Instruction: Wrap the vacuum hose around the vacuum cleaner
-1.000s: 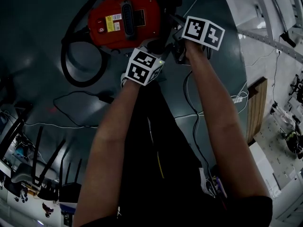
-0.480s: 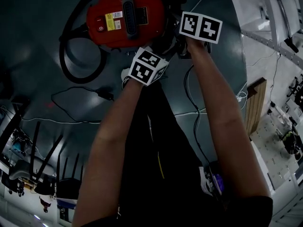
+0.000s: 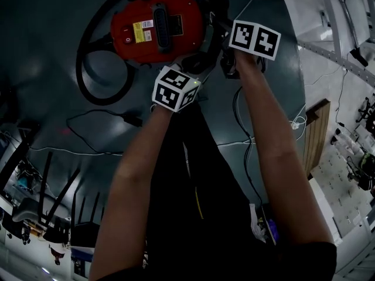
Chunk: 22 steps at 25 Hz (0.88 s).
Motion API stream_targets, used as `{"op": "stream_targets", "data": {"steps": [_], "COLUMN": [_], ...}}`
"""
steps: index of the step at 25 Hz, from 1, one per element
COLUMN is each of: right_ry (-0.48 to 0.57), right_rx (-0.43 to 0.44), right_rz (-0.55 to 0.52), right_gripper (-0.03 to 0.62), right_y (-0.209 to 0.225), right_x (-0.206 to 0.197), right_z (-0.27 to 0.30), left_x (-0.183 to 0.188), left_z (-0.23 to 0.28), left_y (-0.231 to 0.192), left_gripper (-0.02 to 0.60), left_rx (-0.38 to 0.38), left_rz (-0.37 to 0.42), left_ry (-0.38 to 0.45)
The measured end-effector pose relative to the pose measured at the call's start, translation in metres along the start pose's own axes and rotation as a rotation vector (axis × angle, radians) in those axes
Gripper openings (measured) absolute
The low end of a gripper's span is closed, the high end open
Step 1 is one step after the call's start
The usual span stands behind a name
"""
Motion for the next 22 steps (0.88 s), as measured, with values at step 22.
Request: {"op": "stream_targets", "data": {"steps": [22], "right_ry": [0.029], "right_rx": [0.077], "right_rz": [0.3], "right_gripper": [0.157], "right_y": [-0.016], "right_x": [-0.049], "right_z": [-0.085], "left_x": [-0.009], "left_z": [-0.042], "left_y": [0.047], "left_gripper": [0.285], "left_rx": [-0.04], "left_rz": [0.123], "left_ry": [-0.085]}}
Point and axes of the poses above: the fingertips, and each gripper's own axes: z forward along the fingers, y to its right, x out of its top, the point moved 7 cm from there along -z, backward along the fingers, and after that the axes turned 14 degrees about -x, right-handed, at the moved point
